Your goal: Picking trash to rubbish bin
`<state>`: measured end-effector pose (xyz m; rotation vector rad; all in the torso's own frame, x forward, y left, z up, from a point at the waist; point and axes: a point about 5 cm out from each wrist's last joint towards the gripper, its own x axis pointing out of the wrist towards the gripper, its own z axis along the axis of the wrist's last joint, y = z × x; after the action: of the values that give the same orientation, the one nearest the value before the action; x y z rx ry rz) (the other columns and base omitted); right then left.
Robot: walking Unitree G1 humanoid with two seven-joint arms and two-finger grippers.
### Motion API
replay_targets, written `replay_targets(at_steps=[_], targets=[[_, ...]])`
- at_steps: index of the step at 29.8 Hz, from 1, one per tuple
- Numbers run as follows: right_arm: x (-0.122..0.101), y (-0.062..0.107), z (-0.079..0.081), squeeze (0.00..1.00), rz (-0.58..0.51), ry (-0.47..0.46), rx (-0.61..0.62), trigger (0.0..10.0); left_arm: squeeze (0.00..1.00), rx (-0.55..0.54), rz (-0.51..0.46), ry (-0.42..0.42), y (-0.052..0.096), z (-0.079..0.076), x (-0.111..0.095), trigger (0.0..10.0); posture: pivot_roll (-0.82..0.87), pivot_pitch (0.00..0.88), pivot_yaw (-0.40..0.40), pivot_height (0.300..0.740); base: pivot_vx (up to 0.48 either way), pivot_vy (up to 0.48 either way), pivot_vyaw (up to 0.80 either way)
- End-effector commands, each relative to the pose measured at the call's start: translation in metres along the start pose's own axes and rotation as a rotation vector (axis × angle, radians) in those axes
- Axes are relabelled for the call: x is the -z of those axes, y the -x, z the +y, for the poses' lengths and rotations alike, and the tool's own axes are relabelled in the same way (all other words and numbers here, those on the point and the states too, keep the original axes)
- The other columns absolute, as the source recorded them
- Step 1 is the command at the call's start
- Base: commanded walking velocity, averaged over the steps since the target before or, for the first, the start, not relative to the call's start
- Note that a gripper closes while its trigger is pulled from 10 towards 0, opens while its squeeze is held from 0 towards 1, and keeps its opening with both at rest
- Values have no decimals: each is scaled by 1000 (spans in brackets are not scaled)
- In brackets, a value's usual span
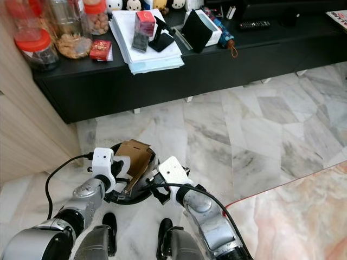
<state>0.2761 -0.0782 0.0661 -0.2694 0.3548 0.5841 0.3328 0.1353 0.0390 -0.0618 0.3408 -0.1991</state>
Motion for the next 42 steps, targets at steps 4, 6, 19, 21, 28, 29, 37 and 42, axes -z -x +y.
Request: replay_targets(at_steps=[4,6,19,21,28,29,37,42], targets=[[11,0,-2,0,19,-24,48,10000,0,4,44,-3,4,-4,16,10000,23,388,-200,740,0,0,0],[10,-1,-2,0,17,-20,49,10000,0,3,45,-2,5,-4,16,10000,22,390,-201,740,0,0,0],[8,0,-1,0,-3,-23,51,10000,0,-10,48,6,3,-3,12,10000,0,398,-209,740,0,0,0],[8,1,-1,0,-3,-24,51,10000,584,-4,42,21,2,-3,11,10000,-2,398,-209,740,0,0,0],[9,2,-2,0,-1,-26,53,10000,1000,0,40,29,1,-4,10,10000,-4,403,-210,740,0,0,0],[10,2,-2,0,1,-26,54,10000,1000,2,40,35,2,-5,10,10000,-5,403,-211,740,0,0,0],[11,3,-3,0,6,-26,54,10000,1000,7,42,42,2,-5,11,10000,-4,408,-212,740,0,0,0],[11,3,-3,0,5,-27,54,10000,1000,6,46,46,3,-4,13,10000,-3,408,-212,740,0,0,0]])
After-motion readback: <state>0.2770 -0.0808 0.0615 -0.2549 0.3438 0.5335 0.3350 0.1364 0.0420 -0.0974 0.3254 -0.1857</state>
